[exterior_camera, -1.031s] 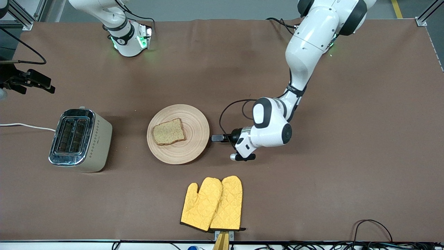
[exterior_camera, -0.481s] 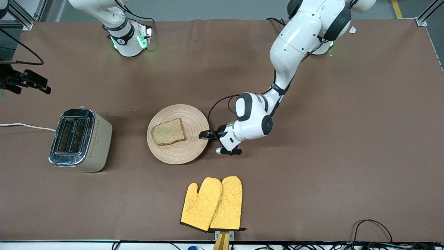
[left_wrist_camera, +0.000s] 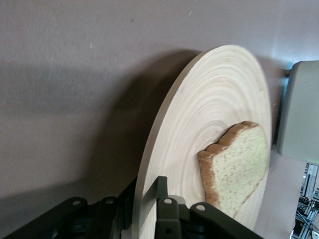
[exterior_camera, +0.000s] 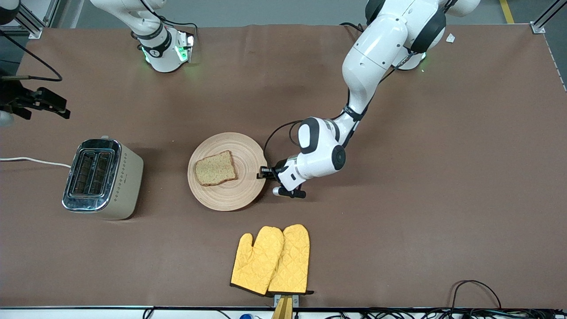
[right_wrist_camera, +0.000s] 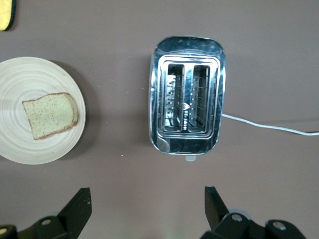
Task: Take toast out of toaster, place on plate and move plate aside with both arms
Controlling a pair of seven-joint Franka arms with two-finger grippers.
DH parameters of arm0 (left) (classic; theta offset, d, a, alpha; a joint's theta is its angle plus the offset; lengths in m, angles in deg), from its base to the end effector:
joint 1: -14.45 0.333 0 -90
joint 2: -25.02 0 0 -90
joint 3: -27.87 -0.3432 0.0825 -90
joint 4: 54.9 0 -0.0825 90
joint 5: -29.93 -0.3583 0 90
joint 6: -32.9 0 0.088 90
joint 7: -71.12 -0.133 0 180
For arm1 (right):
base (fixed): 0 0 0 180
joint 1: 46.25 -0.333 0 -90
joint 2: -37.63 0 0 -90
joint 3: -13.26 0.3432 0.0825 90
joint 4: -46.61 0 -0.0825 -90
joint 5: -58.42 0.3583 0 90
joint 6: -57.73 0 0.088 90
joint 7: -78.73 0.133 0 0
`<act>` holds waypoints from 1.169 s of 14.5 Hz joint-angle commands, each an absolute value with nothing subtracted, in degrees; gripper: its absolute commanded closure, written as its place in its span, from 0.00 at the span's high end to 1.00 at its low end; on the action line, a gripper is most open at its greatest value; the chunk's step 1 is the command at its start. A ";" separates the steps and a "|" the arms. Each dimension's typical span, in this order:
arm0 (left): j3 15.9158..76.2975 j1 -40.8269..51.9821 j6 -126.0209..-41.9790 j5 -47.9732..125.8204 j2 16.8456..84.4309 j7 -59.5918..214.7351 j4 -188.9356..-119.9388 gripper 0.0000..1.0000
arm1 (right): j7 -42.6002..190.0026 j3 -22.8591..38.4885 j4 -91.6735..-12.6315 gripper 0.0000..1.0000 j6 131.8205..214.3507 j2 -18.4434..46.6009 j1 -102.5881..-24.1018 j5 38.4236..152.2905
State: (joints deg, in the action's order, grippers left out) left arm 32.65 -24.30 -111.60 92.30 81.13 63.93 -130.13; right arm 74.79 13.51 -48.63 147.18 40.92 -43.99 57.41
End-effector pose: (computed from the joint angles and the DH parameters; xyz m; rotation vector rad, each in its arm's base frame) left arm 0.5689 -0.5230 0.1759 2.3500 0.0211 -0.0744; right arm 0.5053 -0.0200 0.6139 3.1248 0.0530 -0.0696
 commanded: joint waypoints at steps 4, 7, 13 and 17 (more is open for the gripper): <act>32.35 -15.81 -97.48 91.99 72.41 63.92 -131.97 0.00 | 75.22 15.02 -49.28 1.00 147.11 42.11 -42.64 56.31; 32.35 -8.52 -85.88 86.90 67.83 62.60 -132.77 0.00 | 75.22 14.41 -49.28 1.00 147.03 42.11 -42.82 56.31; 32.44 11.95 -63.02 84.60 67.11 46.03 -132.60 0.00 | 75.04 11.17 -49.11 1.00 148.95 41.94 -45.44 56.14; 32.44 24.01 -54.48 79.87 71.06 31.96 -132.07 0.00 | 75.13 10.19 -49.28 1.00 149.67 41.67 -45.90 56.05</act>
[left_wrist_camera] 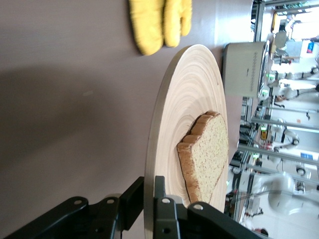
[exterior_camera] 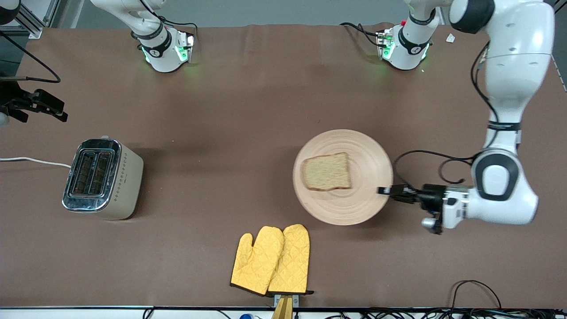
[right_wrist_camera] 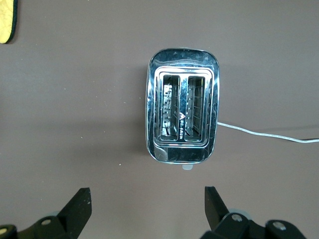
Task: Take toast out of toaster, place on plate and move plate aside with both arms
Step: 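Slide the plate with toast away from the toaster with the left gripper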
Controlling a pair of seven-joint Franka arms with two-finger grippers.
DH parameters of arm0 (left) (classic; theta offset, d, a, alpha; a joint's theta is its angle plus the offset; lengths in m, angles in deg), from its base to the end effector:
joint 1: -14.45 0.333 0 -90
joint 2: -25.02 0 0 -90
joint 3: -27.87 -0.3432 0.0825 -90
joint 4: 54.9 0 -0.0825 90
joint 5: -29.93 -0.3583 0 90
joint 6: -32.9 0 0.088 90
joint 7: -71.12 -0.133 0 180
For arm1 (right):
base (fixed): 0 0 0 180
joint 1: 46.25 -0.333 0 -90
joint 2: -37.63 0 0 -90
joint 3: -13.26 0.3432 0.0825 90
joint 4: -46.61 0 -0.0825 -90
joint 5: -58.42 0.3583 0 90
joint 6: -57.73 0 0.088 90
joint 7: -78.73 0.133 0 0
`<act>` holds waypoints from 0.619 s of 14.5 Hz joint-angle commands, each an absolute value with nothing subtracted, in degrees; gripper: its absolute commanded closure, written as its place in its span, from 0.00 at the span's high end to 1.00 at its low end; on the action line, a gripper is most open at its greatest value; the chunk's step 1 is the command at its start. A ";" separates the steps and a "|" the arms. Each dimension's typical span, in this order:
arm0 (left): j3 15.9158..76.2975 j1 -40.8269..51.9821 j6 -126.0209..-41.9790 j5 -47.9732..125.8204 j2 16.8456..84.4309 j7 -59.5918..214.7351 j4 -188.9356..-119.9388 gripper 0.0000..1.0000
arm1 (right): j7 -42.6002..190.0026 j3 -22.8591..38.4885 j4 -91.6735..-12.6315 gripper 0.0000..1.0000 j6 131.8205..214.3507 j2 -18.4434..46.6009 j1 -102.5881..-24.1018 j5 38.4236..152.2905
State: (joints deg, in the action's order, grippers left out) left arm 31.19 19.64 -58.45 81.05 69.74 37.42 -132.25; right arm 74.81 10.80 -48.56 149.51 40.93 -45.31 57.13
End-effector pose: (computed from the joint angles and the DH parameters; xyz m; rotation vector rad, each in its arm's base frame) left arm 0.6855 -0.0702 0.2853 2.0986 -0.2789 -0.2285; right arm 0.5101 -0.0339 0.6180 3.1217 0.0154 -0.0045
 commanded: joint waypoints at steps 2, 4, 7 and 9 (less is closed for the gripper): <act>32.35 29.02 -52.28 78.54 73.61 25.97 -131.98 0.00 | 74.95 12.28 -49.19 1.00 149.31 41.67 -43.19 56.14; 32.35 32.28 -51.48 77.23 75.55 23.23 -131.89 0.00 | 74.08 14.40 -49.11 1.00 148.35 41.76 -40.89 56.14; 31.74 34.74 -51.74 76.42 77.82 21.73 -131.37 0.00 | 73.99 16.24 -48.76 1.00 146.85 41.76 -38.44 56.23; 31.65 35.72 -52.35 76.43 80.90 18.58 -129.36 0.01 | 74.25 16.34 -47.71 1.00 144.32 41.94 -39.12 56.14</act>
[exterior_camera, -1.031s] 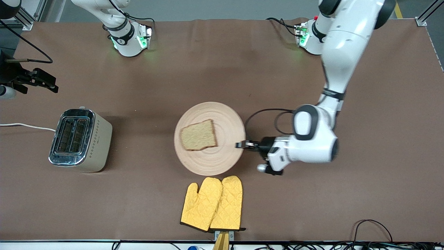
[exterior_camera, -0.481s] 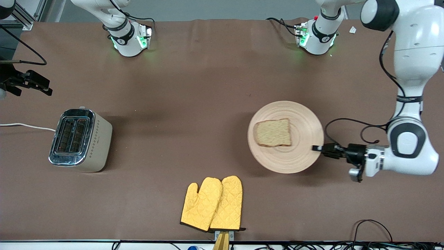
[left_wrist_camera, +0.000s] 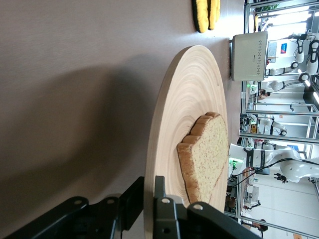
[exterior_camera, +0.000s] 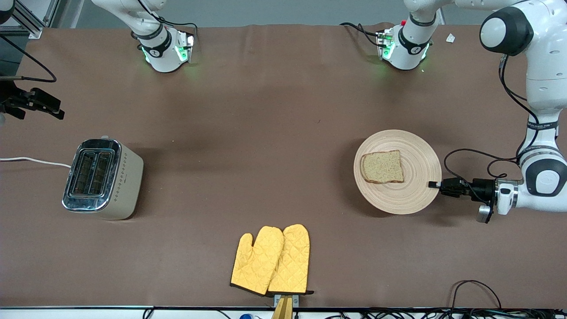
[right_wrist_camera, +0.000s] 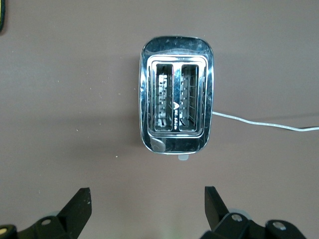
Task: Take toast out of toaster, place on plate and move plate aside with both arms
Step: 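Slide the plate with toast away from the toaster with the left gripper, then open the left gripper and release the plate rim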
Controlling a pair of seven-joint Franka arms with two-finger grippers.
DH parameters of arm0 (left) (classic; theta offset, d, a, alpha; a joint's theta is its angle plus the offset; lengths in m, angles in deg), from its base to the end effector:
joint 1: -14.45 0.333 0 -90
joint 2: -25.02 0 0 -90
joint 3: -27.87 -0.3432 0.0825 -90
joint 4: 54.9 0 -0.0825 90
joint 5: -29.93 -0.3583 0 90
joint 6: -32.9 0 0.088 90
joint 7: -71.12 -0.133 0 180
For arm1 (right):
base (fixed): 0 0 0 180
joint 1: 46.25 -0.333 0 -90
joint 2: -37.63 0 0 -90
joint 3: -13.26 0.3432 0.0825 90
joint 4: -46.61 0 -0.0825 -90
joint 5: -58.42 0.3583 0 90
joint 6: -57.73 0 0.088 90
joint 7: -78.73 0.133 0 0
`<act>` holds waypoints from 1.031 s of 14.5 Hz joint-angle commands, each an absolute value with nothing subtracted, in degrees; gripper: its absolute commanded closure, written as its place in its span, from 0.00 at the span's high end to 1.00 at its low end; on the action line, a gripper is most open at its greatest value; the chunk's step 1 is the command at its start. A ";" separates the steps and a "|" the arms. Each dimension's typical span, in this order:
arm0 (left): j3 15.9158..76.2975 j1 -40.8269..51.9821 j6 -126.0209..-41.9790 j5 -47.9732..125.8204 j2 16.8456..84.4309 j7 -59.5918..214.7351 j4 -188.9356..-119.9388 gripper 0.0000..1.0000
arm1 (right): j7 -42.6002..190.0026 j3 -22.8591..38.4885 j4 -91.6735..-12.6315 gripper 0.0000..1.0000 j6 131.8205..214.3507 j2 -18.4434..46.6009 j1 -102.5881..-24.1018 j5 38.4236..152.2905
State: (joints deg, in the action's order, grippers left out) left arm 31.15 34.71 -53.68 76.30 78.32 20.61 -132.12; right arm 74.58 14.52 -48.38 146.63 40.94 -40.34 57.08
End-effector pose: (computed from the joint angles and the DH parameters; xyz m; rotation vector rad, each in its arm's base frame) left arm 0.6502 0.1024 0.1828 2.0219 -0.2913 -0.1531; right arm 0.5027 -0.0437 0.6153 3.1197 -0.0135 -0.0785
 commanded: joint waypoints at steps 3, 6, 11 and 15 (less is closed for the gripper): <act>31.56 36.51 -55.15 76.34 83.02 15.23 -128.73 0.01 | 75.04 16.60 -47.26 1.00 142.46 42.38 -40.27 56.14; 31.21 36.43 -55.96 76.34 83.29 14.87 -128.73 0.09 | 74.95 16.17 -47.17 1.00 142.46 42.38 -41.50 56.14; 30.77 36.08 -56.05 74.16 80.40 15.48 -127.50 1.00 | 74.87 16.25 -47.44 1.00 142.46 42.46 -41.50 55.79; 30.68 31.35 -56.13 57.32 69.26 24.43 -124.86 1.00 | 75.04 16.16 -47.79 1.00 142.37 42.55 -41.41 55.70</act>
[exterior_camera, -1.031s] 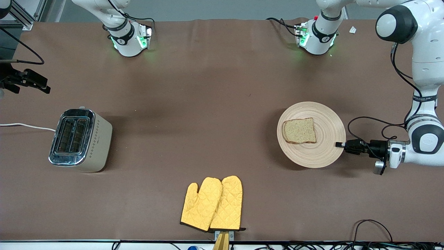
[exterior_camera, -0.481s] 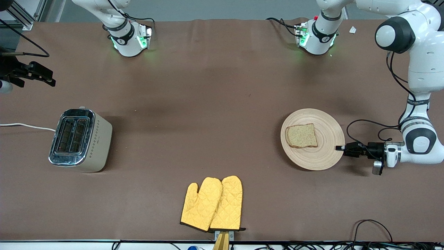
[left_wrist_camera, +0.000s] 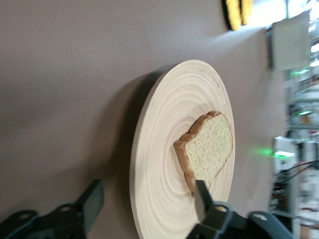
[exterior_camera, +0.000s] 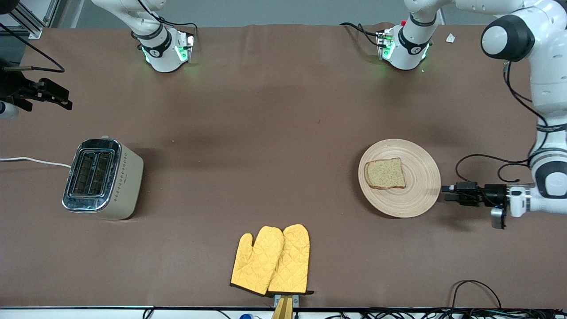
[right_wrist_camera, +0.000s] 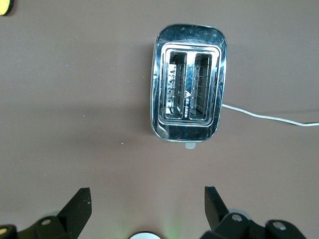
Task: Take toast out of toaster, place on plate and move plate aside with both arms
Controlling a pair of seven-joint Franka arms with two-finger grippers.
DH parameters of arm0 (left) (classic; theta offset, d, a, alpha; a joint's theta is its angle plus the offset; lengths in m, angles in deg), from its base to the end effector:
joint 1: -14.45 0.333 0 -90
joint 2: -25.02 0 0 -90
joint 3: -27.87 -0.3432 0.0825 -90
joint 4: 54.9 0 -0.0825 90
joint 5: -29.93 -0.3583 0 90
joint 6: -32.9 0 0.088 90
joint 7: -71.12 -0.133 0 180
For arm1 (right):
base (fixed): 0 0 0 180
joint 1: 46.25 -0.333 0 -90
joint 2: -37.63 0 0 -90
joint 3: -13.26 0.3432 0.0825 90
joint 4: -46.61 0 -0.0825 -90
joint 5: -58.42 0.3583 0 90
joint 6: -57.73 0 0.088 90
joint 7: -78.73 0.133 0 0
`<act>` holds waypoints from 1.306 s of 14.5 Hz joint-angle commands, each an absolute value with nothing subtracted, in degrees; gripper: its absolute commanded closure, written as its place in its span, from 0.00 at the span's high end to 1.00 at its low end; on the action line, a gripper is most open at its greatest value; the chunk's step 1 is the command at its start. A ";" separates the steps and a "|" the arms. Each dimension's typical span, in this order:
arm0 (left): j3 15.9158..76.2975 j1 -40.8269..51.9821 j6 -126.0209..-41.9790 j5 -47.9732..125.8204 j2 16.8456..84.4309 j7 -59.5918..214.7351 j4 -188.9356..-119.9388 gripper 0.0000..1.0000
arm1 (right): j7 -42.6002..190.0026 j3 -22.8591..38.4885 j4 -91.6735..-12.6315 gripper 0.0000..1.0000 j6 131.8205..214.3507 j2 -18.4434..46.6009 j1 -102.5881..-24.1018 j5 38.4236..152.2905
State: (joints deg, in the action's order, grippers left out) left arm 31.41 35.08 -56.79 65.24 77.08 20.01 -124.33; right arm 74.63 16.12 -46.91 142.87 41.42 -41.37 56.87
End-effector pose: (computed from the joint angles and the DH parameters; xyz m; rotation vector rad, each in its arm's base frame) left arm 0.6784 0.1395 0.2282 2.2522 -0.4629 -0.0915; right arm 0.4942 -0.0203 0.6255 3.1125 0.0542 -0.1272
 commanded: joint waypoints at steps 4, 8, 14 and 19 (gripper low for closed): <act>31.03 24.40 -55.96 44.81 56.68 36.02 -125.12 1.00 | 75.04 16.25 -47.44 1.00 141.67 42.73 -41.68 55.70; 31.21 15.61 -53.34 34.60 45.96 50.61 -125.48 1.00 | 74.69 15.12 -47.26 1.00 141.93 42.47 -41.85 55.70; 32.35 11.11 -53.65 29.93 31.11 63.30 -135.72 1.00 | 74.78 14.85 -46.91 1.00 142.89 42.20 -42.73 55.61; 32.18 11.29 -64.40 29.93 19.74 63.39 -152.82 1.00 | 74.16 11.59 -46.30 1.00 145.44 41.85 -42.82 55.79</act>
State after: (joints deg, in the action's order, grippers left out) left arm 32.20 11.13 -61.93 30.77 24.33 62.68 -147.01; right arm 74.45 12.43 -46.70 144.40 41.57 -42.08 56.71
